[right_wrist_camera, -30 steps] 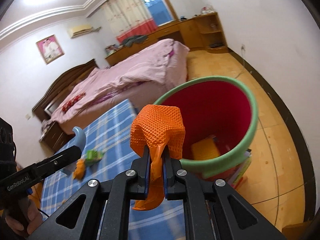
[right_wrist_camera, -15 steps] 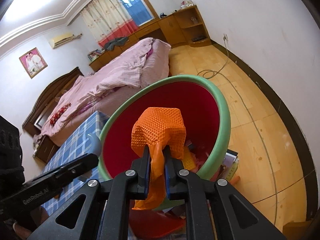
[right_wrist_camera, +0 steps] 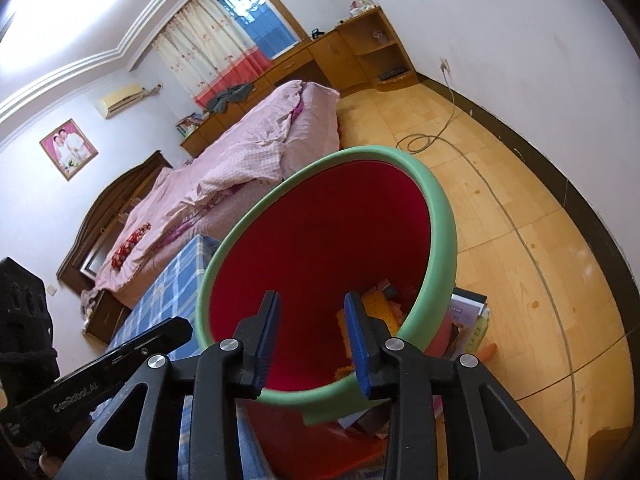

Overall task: Collect trash
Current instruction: 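Carry the blue piece and orange mesh bag over the red bucket and open both tools, then move both open tools back over the table toward the purple bag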

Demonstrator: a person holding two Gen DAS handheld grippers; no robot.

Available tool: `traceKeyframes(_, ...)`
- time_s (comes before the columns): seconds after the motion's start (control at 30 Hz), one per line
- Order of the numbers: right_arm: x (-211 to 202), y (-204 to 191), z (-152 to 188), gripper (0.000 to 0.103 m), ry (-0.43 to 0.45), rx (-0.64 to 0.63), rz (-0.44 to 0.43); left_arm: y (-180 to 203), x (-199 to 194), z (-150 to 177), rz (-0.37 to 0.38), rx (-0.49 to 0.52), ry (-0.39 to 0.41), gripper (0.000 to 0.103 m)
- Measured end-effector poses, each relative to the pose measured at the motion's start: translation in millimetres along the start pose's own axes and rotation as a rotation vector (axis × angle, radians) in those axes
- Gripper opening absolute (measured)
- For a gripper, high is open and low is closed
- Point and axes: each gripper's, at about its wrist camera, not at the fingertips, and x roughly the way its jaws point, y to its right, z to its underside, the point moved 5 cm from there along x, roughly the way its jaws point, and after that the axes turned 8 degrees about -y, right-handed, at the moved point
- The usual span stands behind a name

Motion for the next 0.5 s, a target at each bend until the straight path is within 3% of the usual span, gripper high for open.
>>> traceKeyframes(0.13,-9.5,-7.6,1.0,0.042,0.014,0.001,-0.045,-11.4,-17.0,10.2,-0.049,-0.01,0.011,0.032)
traceKeyframes(0.5,-14.9,-48.6,23.9,0.042,-0.031,-0.05,-0.074,-87.6,-77.7,32.6,-0.179,-0.121,0.072,0.035)
